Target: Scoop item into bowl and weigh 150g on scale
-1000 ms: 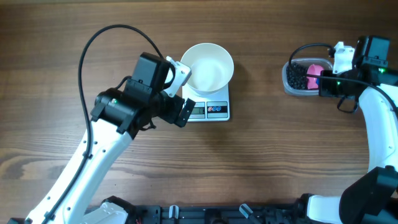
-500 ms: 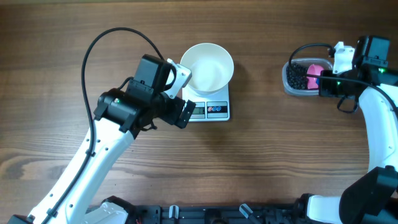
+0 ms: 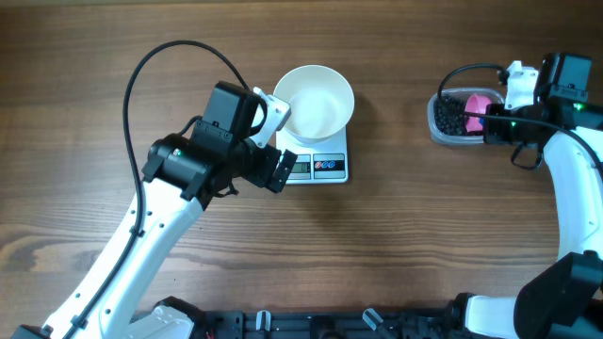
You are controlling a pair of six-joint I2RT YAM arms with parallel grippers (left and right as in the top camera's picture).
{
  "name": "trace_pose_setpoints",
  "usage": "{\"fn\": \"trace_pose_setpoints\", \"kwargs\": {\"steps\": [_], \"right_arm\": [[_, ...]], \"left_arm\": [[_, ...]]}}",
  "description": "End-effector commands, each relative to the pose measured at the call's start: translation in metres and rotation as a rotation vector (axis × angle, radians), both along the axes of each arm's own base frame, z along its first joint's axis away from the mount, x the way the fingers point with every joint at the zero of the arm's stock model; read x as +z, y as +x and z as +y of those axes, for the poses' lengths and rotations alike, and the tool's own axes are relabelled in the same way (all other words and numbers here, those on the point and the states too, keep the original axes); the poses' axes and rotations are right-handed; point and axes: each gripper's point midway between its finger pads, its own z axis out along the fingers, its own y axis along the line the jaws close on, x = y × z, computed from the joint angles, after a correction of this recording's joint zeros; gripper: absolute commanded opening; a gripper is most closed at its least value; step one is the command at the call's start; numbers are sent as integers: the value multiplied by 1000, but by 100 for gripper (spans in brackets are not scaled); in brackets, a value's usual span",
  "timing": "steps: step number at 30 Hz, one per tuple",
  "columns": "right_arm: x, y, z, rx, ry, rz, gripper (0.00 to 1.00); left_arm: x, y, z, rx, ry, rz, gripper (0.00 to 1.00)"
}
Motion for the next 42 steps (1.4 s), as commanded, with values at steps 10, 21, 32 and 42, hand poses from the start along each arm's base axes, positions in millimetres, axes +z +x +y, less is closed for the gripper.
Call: {"fn": "trace_pose_setpoints", "kwargs": {"steps": [10, 21, 32, 42], "right_arm": [[-2, 5, -4, -11, -13, -11, 4], [-7, 2, 13, 27, 74, -4, 4], [-14, -3, 28, 57, 156, 30, 4], [-11, -1, 27, 49, 195, 13, 4]], "left_arm": [[-4, -2, -3, -4, -16, 16, 100], [-4, -2, -3, -4, -16, 16, 100], [-4, -2, -3, -4, -16, 16, 100], [-4, -2, -3, -4, -16, 16, 100]]}}
